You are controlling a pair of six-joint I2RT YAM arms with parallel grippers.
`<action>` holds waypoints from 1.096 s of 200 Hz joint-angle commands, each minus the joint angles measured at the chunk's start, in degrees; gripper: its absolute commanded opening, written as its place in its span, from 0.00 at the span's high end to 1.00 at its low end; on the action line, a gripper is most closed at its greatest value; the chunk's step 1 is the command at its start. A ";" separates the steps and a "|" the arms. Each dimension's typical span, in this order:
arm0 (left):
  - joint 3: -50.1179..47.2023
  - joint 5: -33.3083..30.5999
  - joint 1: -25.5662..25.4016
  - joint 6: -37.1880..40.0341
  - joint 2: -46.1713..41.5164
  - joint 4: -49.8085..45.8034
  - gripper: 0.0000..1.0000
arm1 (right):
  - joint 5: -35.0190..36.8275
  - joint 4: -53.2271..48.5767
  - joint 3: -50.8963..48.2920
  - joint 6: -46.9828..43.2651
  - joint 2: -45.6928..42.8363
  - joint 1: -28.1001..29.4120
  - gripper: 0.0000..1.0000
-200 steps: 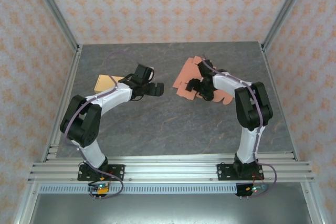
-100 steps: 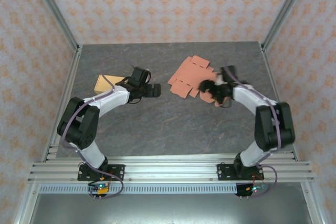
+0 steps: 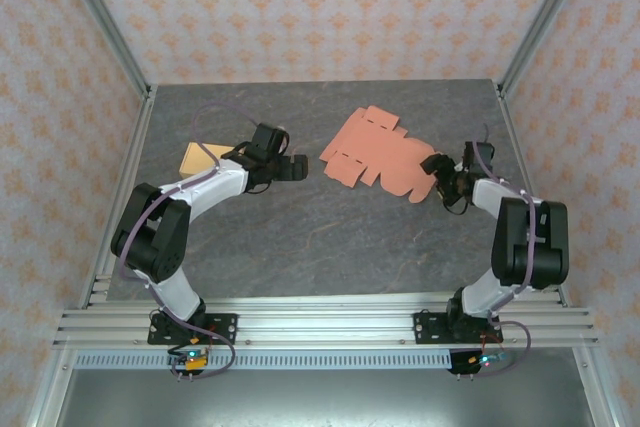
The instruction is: Fold the paper box
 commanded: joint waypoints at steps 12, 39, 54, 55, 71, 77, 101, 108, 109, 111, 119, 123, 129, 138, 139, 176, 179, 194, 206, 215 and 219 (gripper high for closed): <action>-1.29 -1.47 0.26 -1.38 -2.15 -0.81 0.00 | -3.95 6.48 1.66 -0.32 3.65 0.02 0.21; -0.69 -2.34 0.30 -1.54 -2.07 -2.08 0.00 | -6.90 11.14 1.92 -0.32 5.73 0.00 0.32; -1.72 -1.71 0.34 -1.00 -3.01 -0.65 0.00 | -9.24 13.47 2.41 0.33 5.87 0.16 0.40; -1.80 -1.65 0.30 -0.92 -3.05 -0.50 0.00 | -9.32 13.64 2.41 0.34 5.85 0.17 0.40; -2.57 -2.06 0.27 -0.06 -3.53 0.49 0.00 | -10.55 15.74 2.54 1.34 5.88 0.26 0.51; -2.45 -2.64 0.32 0.12 -3.66 0.19 0.00 | -11.31 17.02 2.54 2.13 6.07 0.34 0.55; -3.44 -0.54 0.25 2.36 -4.36 2.20 0.00 | -13.57 21.99 2.56 5.81 7.18 0.71 0.86; -4.15 1.41 0.29 3.72 -4.80 3.95 0.00 | -13.97 23.04 2.77 6.81 7.49 0.90 0.92; -4.29 1.71 0.32 3.90 -4.83 4.17 0.00 | -14.01 23.21 2.76 6.96 7.50 0.93 0.93; -4.50 2.27 0.28 4.28 -5.07 4.67 0.00 | -14.04 23.60 2.76 7.23 7.50 0.89 0.94; -5.24 4.13 0.28 5.63 -5.72 6.40 0.00 | -14.11 24.93 2.75 8.79 7.45 1.04 0.97; -5.37 4.77 0.29 6.16 -6.17 7.30 0.00 | -13.97 25.58 2.67 9.78 7.34 1.12 0.97; -5.77 5.77 0.26 7.26 -6.85 8.21 0.00 | -13.96 26.57 2.52 11.49 6.89 1.22 0.99; -6.20 7.91 0.20 9.86 -8.29 9.75 0.00 | -13.59 26.98 2.42 13.80 5.75 1.40 1.00; -6.28 8.09 0.19 10.18 -8.51 9.93 0.00 | -13.60 26.94 2.41 14.06 5.57 1.44 1.00; -6.87 6.00 -0.26 18.64 -13.52 12.23 0.00 | -4.04 7.56 4.70 8.08 -1.36 2.16 0.51; -6.74 5.56 -0.24 18.74 -13.62 11.85 0.00 | -4.10 7.78 4.35 7.82 -1.26 1.86 0.48; -6.52 4.66 -0.17 18.95 -13.56 11.41 0.00 | -8.60 12.13 3.53 8.44 1.68 0.05 0.42; -7.04 4.46 -0.16 17.98 -13.02 11.86 0.00 | -11.70 13.89 4.39 7.59 5.28 -0.77 0.40; -7.22 4.10 -0.16 16.95 -12.50 11.85 0.00 | -12.40 14.19 5.42 6.36 7.66 -0.75 0.39; -7.23 4.00 -0.09 16.44 -12.28 11.63 0.00 | -12.62 14.76 5.83 6.24 8.73 -0.71 0.38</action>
